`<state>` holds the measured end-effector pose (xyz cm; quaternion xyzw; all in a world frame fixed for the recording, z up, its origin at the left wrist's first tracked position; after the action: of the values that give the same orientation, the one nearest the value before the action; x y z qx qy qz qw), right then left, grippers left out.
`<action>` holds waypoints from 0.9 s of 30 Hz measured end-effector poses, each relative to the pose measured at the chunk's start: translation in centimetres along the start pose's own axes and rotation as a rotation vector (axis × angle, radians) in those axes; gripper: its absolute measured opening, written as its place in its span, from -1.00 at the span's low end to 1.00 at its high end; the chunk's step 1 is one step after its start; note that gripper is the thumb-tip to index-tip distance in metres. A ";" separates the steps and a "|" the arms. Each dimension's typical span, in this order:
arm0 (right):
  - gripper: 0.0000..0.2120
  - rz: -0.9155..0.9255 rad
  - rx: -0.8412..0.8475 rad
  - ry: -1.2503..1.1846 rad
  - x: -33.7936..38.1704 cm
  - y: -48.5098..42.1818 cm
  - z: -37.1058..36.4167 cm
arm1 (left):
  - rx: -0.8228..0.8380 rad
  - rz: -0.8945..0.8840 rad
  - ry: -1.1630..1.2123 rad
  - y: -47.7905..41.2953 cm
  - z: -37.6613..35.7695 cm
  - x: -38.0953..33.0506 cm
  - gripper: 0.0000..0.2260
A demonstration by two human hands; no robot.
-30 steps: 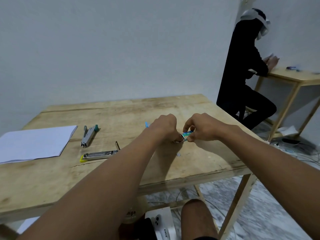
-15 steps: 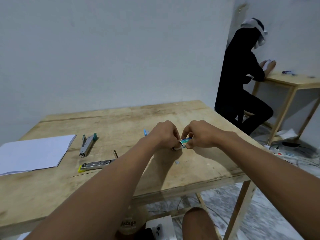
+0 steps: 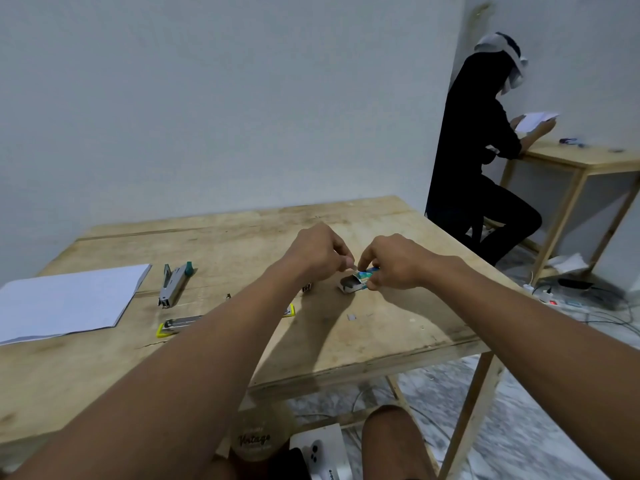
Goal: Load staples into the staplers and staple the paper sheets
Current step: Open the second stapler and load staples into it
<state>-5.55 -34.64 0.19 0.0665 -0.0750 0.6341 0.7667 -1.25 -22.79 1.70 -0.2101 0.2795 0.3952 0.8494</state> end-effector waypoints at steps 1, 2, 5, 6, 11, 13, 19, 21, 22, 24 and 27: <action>-0.59 -0.005 0.000 0.002 -0.1 0.0 0.0 | -0.017 0.007 0.011 0.1 0.2 0.1 -0.90; -0.56 -0.013 -0.002 0.001 -0.2 0.1 0.0 | -0.031 0.022 0.020 0.3 0.4 0.2 -0.90; -0.59 -0.027 -0.035 -0.023 -0.4 0.2 0.6 | -0.057 0.077 0.023 0.9 1.0 0.6 -0.86; -0.63 -0.024 -0.054 -0.043 -0.3 0.3 1.0 | -0.061 0.098 0.029 1.0 1.2 0.8 -0.85; -0.81 0.044 -0.174 -0.229 2.5 1.3 2.9 | -0.111 0.181 0.114 2.1 3.0 2.3 -0.87; -0.85 0.064 -0.192 -0.300 3.9 1.7 3.1 | -0.130 0.215 0.167 2.7 3.7 2.9 -0.89; -0.92 0.150 -0.179 -0.360 8.2 2.4 2.0 | -0.159 0.264 0.297 5.6 5.6 5.2 -0.93; -0.92 0.167 -0.165 -0.356 9.2 2.4 1.4 | -0.168 0.265 0.312 6.5 6.1 5.8 -0.91; -0.93 0.176 -0.158 -0.354 9.7 2.4 1.1 | -0.167 0.264 0.318 6.9 6.2 6.1 -0.91; -0.95 0.193 -0.150 -0.341 10.6 2.4 0.6 | -0.168 0.256 0.329 7.6 6.6 6.6 -0.91; -0.95 0.215 -0.129 -0.308 11.7 2.5 0.2 | -0.248 0.228 0.268 8.3 7.8 7.2 -0.93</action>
<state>-5.87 -22.94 2.76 0.1050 -0.2388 0.6884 0.6768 -1.50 -9.29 1.85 -0.3308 0.3611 0.4885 0.7222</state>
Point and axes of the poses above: each hand's wrist, its own y-axis away from the middle knuckle, its own z-axis out of the back of the hand, x = y × z, the point moved 7 cm from there along -y, towards the middle knuckle, and after that the axes turned 5 degrees about -z, right-handed, at the moved point
